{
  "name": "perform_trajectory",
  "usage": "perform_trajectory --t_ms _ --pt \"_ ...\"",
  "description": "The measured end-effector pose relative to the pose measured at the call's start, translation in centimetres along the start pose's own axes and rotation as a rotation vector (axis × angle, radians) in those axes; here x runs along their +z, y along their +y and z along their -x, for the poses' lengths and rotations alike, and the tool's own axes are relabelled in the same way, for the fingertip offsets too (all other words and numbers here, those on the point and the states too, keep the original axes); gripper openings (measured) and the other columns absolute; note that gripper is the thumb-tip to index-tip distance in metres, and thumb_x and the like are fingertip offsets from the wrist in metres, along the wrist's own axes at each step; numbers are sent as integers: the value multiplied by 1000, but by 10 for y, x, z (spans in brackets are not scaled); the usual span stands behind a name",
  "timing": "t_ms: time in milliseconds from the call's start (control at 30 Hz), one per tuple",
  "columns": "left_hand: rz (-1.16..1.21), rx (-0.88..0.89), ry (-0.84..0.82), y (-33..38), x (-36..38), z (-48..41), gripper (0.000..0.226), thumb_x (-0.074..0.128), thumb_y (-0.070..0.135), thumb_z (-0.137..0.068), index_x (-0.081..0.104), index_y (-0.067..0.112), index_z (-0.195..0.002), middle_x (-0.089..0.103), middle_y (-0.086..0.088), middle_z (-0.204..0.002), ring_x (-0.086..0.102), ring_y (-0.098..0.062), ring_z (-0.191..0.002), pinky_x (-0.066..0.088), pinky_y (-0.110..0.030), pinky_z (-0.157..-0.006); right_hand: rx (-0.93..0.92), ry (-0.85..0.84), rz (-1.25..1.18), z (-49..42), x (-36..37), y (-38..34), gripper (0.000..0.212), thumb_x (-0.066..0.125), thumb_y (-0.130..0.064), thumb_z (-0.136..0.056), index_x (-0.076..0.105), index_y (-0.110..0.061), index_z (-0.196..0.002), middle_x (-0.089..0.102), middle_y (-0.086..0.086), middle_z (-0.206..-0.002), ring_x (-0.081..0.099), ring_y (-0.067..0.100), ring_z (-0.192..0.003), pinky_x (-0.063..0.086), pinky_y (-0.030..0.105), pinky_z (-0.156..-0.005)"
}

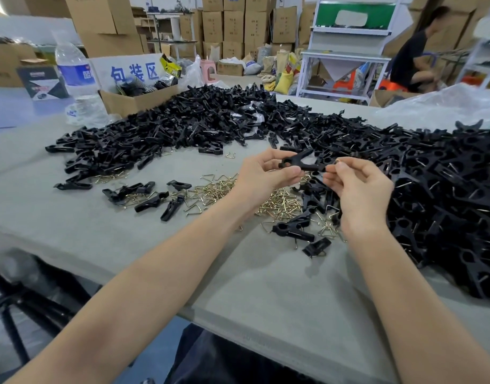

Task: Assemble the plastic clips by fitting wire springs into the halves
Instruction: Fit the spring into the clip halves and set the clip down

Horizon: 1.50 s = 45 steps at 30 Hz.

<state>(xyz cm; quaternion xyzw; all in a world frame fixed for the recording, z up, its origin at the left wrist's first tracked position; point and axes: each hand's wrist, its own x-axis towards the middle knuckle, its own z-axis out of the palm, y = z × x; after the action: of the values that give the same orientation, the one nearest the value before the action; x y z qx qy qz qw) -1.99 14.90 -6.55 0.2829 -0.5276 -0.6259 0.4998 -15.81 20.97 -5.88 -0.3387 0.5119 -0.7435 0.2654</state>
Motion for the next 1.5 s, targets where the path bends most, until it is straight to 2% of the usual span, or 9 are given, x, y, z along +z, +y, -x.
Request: perform_trajectory --t_ms 267,433,533,667,900,1000,1133,1367,1500 --pt "-56 -24 -95 -3 0 1 27 67 -11 -80 67 10 -96 64 -21 -104 73 -25 -85 56 -22 -73 77 60 -128 -1 -1 -3 16 57 -2 -92 62 -15 -84 58 -1 -76 53 2 -49 45 17 -51" --pt "-64 -24 -108 -5 -1 1 27 67 -11 -80 67 12 -95 65 -18 -102 72 -26 -85 57 -25 -74 134 -52 -154 -1 2 -3 17 60 -7 -92 64 -18 -80 52 -6 -67 42 1 -48 37 16 -46" --pt "-58 -19 -108 -5 0 0 27 67 -11 -80 67 12 -94 65 -17 -99 72 -25 -83 57 -25 -74 157 -64 -113 1 3 1 14 60 -5 -91 64 -16 -82 53 -6 -64 43 0 -46 37 16 -44" --pt "-76 -13 -115 -5 1 2 27 68 -11 -80 67 13 -94 65 -16 -97 71 -25 -83 58 -26 -75 161 -61 -41 1 4 5 15 62 -5 -89 65 -18 -81 61 -8 -64 47 -1 -48 40 14 -47" --pt "-114 -19 -119 -4 2 4 29 66 -12 -80 67 12 -96 62 -20 -102 71 -23 -78 57 -24 -73 209 -7 -234 -2 2 2 13 61 3 -88 64 -7 -80 66 1 -67 61 8 -62 49 15 -59" --pt "-145 -8 -116 -4 2 4 29 66 -13 -80 67 13 -94 61 -22 -105 71 -22 -76 58 -25 -74 244 -50 -149 -1 2 3 14 63 -2 -88 65 -13 -79 68 -1 -73 58 7 -66 45 18 -57" --pt "-173 -12 -112 -3 3 6 28 66 -12 -81 66 13 -95 61 -23 -107 70 -23 -75 59 -27 -75 271 -83 -59 1 5 6 13 65 -8 -87 65 -17 -78 67 0 -81 52 10 -74 40 22 -63" --pt "-233 -6 -121 -1 4 10 28 66 -11 -82 64 10 -101 61 -30 -112 70 -26 -81 59 -32 -79 353 -87 -114 1 3 1 12 60 -5 -90 61 -13 -80 67 1 -75 58 11 -65 44 20 -56" --pt "-226 -4 -134 -1 3 10 27 65 -11 -82 63 9 -101 61 -32 -112 71 -21 -75 58 -27 -75 413 -150 -113 1 4 1 8 61 -6 -88 63 -11 -83 69 1 -75 62 12 -69 48 22 -62"
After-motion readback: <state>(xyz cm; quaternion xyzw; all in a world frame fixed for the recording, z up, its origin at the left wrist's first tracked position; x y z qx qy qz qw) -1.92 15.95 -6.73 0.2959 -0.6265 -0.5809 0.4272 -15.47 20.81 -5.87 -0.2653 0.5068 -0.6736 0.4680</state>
